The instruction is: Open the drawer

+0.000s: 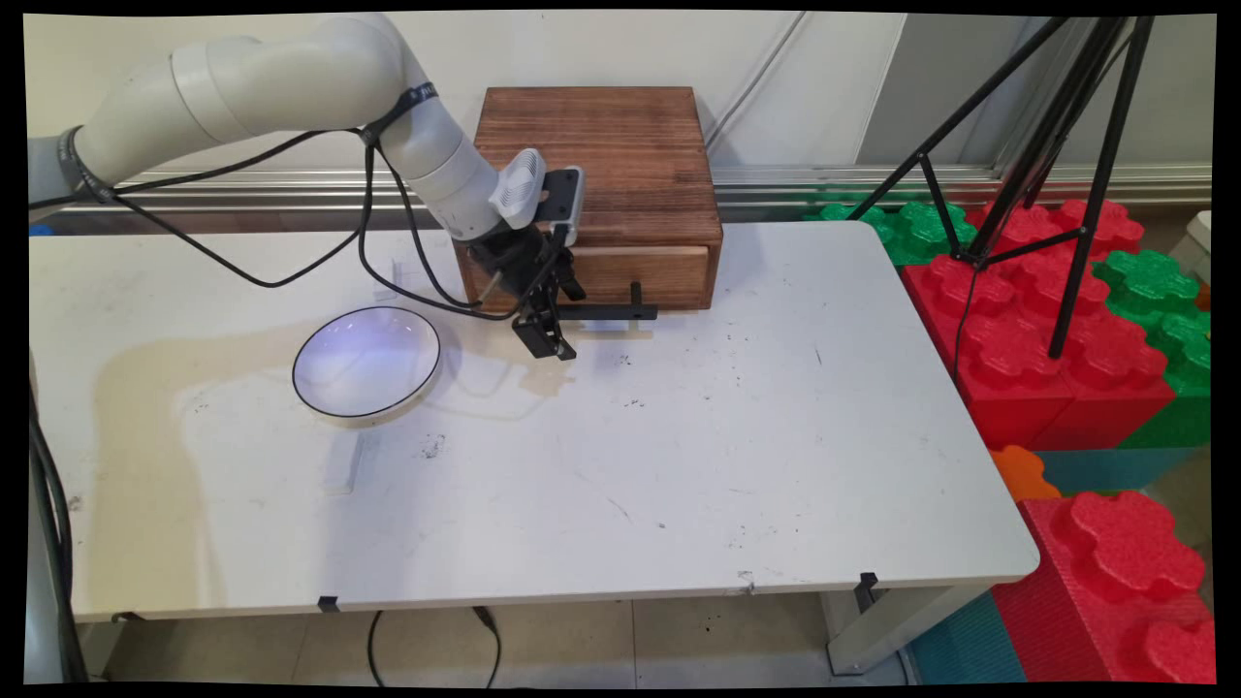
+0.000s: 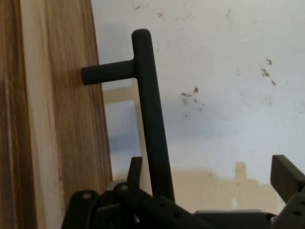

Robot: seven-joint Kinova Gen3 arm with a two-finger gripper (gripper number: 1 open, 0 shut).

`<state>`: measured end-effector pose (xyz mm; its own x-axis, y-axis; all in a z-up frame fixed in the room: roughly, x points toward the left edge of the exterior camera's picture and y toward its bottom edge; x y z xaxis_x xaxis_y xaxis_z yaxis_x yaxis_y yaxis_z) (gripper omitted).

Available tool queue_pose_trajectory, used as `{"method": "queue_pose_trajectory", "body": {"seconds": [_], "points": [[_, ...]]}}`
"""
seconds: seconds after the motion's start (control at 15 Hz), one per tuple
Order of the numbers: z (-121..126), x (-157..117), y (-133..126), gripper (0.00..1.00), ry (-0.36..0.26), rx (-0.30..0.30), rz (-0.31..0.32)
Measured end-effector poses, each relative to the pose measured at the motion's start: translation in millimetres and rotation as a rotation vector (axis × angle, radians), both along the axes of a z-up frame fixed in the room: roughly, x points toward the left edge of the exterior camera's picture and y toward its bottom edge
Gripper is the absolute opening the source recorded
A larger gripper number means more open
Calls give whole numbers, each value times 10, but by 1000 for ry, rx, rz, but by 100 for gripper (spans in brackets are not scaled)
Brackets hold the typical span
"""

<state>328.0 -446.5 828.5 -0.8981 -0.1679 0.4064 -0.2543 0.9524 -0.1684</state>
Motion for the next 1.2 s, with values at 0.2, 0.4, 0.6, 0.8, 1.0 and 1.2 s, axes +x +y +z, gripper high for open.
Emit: {"method": "queue_pose_trajectory", "body": {"seconds": [0.2,0.4,0.6,0.8,1.0,1.2], "points": [[-37,-25,-25,100,-14,-5,-9],[-72,-49,-45,100,-24,-8,-18],[-101,-71,-49,100,-30,-6,-24],[-125,-108,-41,100,-31,-4,-29],[-143,-148,-11,100,-27,-1,-28],[-156,-192,50,100,-22,4,-26]]}}
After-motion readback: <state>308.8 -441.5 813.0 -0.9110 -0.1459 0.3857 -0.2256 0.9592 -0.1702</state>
